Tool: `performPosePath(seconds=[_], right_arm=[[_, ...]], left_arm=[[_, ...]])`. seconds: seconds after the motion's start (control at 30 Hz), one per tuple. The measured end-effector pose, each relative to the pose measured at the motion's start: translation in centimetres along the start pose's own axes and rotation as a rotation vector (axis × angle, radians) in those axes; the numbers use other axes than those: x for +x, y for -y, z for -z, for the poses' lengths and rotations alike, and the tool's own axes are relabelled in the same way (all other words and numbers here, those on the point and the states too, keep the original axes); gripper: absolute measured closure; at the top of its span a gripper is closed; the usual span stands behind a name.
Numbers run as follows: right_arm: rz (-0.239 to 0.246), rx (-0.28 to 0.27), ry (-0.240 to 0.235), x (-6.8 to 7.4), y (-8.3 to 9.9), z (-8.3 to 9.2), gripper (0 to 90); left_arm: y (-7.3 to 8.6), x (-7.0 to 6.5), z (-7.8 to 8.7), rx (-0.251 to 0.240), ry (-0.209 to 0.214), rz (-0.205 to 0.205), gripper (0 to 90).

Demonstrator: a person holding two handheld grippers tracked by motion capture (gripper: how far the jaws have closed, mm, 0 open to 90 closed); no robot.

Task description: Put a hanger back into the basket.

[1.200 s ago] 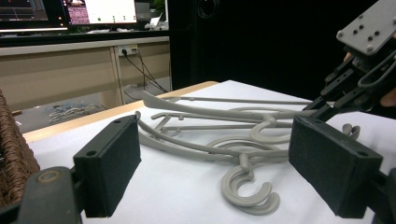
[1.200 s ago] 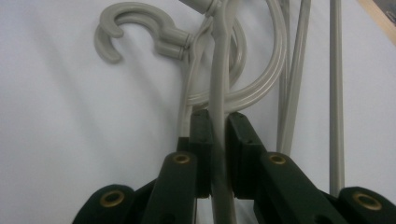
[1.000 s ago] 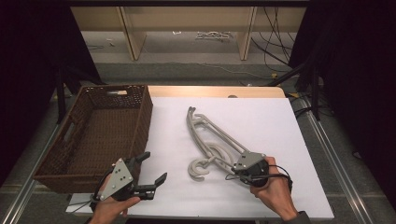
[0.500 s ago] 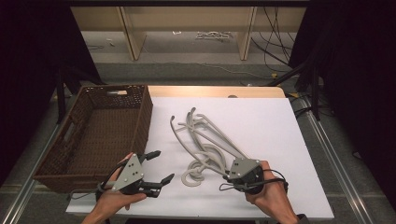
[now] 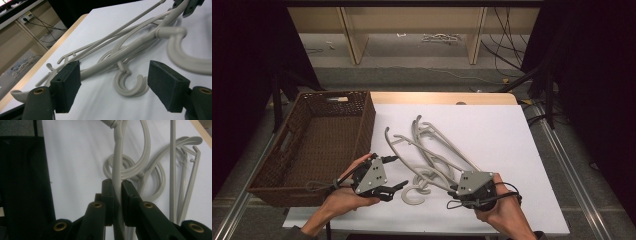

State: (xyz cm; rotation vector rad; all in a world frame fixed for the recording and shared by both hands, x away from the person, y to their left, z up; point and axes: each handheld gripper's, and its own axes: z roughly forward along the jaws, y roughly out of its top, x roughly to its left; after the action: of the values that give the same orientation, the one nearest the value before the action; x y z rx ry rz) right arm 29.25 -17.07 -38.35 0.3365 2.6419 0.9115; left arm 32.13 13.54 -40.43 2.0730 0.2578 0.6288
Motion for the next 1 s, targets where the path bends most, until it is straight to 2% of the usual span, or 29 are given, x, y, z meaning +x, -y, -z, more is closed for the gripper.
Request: performPosePath(seconds=[0.03, 0.13, 0.2, 0.33, 0.37, 0.4, 0.43, 0.5, 0.53, 0.63, 0.7, 0.73, 0.77, 0.8, 0.87, 1.0], right_arm=[[0.0, 0.0, 0.0, 0.0, 0.0, 0.0, 82.2], [0.001, 0.003, -0.007, 0.2, -0.2, -0.1, 82.2], [0.008, 0.004, -0.017, 0.3, -0.3, -0.1, 82.2], [0.011, -0.001, -0.036, 0.4, -0.5, -0.1, 82.2], [0.027, -0.003, -0.033, 0.4, -0.5, -0.2, 82.2], [0.018, 0.002, -0.048, 0.6, -0.6, -0.1, 82.2], [0.022, -0.003, -0.051, 0.6, -0.6, -0.1, 82.2], [0.031, -0.005, -0.059, 0.7, -0.7, -0.2, 82.3], [0.032, -0.007, -0.067, 0.8, -0.8, -0.2, 82.2], [0.054, -0.005, -0.074, 0.8, -0.8, -0.3, 82.2], [0.055, -0.002, -0.071, 0.8, -0.7, -0.3, 82.3], [0.055, -0.002, -0.075, 0.7, -0.6, -0.3, 82.3], [0.048, 0.002, -0.077, 0.6, -0.5, -0.3, 82.2], [0.076, -0.007, -0.073, 0.4, -0.4, -0.2, 82.1], [0.085, -0.008, -0.068, 0.4, -0.4, -0.2, 82.0], [0.113, -0.021, -0.044, 0.0, -0.3, 0.3, 81.5]], left_arm=[[0.0, 0.1, -0.1, 0.0, 0.003, 0.015, 26.8], [0.1, 0.5, -0.4, 0.008, 0.01, -0.003, 27.6], [0.2, 0.4, -0.6, 0.009, 0.022, 0.002, 27.6], [0.3, 0.2, -1.1, 0.033, 0.044, -0.034, 28.6], [0.2, 0.2, -1.3, 0.036, 0.049, -0.052, 28.9], [0.2, 0.2, -1.3, 0.046, 0.059, -0.065, 29.1], [0.2, 0.0, -1.5, 0.041, 0.068, -0.057, 29.5], [0.0, 0.1, -1.8, 0.046, 0.103, -0.081, 31.9], [0.0, -0.1, -2.1, 0.04, 0.123, -0.073, 35.0], [-0.2, -0.2, -2.5, 0.062, 0.168, -0.115, 45.6], [-0.5, -0.2, -2.6, 0.08, 0.186, -0.169, 55.1], [-0.7, -0.3, -2.6, 0.086, 0.194, -0.182, 57.2], [-0.9, -0.3, -2.6, 0.098, 0.203, -0.22, 59.9], [-1.1, -0.4, -2.6, 0.099, 0.208, -0.24, 63.5], [-1.4, -0.4, -2.6, 0.108, 0.225, -0.277, 65.3], [-2.0, -0.3, -2.5, 0.093, 0.216, -0.329, 67.9]])
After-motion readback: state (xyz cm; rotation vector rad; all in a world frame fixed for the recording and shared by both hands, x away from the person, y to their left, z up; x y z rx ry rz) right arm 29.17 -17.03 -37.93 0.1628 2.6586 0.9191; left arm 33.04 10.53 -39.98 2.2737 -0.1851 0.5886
